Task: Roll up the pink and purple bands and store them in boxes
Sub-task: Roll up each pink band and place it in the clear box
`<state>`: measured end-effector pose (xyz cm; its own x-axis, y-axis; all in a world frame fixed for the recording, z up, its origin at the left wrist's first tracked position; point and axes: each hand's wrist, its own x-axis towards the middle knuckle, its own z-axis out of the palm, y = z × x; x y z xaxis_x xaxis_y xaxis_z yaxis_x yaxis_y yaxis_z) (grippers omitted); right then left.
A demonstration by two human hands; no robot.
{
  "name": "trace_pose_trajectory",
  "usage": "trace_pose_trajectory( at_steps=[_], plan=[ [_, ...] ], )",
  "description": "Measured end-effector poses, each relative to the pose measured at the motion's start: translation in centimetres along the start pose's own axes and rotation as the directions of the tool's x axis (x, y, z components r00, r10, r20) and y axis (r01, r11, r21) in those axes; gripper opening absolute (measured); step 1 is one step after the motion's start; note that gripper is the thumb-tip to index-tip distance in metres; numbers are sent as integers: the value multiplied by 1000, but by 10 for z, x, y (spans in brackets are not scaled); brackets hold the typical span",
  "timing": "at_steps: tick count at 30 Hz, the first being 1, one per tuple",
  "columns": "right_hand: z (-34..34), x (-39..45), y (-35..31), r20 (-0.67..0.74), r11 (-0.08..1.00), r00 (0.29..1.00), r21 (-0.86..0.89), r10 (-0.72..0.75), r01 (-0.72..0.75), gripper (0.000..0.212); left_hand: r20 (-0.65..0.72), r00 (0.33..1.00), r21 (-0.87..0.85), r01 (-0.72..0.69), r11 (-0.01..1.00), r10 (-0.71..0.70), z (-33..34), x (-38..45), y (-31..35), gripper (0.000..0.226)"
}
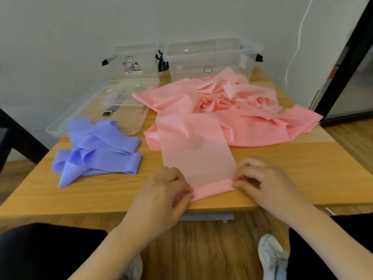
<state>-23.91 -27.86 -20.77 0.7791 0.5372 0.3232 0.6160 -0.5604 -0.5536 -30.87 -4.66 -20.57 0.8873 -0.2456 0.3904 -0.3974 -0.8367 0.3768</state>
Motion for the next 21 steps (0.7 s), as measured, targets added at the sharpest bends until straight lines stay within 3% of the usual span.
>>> trace_pose_trajectory(
  at_steps=[3,9,12,16,21],
  plan=[
    [-8,0,6,96,999,995,5,-34,34,18,27,1000,-49,17,999,-16,-1,-4,-4,27],
    [-3,0,5,18,1000,1000,6,-25,25,22,-61,995,-88,69,994,-75,0,-6,-5,25],
    [-2,5,2,-10,998,999,48,46,-45,26,-59,993,-96,92,991,-98,-1,-9,-8,24],
    [-9,9,-2,57,978,991,164,118,-126,41,-40,995,-93,93,991,-97,-2,-13,-11,27],
    [-5,7,-7,88,993,995,96,55,-63,22,-31,996,-126,78,989,-83,-2,-18,-11,27]
  ],
)
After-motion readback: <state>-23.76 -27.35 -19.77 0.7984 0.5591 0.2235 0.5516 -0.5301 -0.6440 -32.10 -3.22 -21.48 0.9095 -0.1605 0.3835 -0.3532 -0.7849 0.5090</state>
